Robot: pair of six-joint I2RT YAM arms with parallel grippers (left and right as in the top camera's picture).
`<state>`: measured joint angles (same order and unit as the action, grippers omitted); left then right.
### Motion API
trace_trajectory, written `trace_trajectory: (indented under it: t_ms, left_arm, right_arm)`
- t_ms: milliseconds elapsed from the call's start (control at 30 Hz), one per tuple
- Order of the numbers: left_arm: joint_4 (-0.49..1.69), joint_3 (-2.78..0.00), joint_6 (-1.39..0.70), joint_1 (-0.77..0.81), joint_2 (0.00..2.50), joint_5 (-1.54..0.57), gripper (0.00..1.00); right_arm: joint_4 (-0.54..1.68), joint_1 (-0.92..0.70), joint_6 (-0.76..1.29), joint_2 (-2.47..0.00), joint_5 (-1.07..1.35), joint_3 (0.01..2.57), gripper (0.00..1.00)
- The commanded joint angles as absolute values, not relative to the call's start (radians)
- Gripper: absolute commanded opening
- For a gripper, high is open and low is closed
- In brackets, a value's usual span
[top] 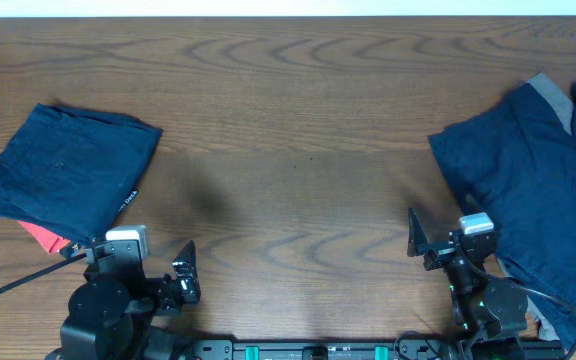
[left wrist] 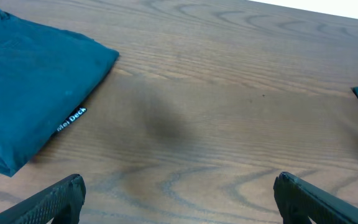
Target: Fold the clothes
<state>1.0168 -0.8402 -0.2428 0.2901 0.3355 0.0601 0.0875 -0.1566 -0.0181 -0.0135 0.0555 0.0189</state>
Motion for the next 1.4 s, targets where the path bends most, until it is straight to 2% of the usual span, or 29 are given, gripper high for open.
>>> trace_trajectory:
  t_ms: [0, 767, 1367]
  left_arm:
    - [1.016, -0.838, -0.252, 0.292, 0.332, 0.075, 0.98]
    - [1.016, -0.838, -0.252, 0.292, 0.332, 0.075, 0.98]
    - [1.016, -0.838, -0.252, 0.292, 0.332, 0.075, 0.98]
  right_arm:
    - [0.084, -0.162, -0.053, -0.006, 0.049, 0.011, 0.99]
    - [0.072, -0.032, -0.023, -0.006, 0.034, 0.006, 0.99]
    - [0.072, -0.031, -0.023, -0.006, 0.034, 0.006, 0.99]
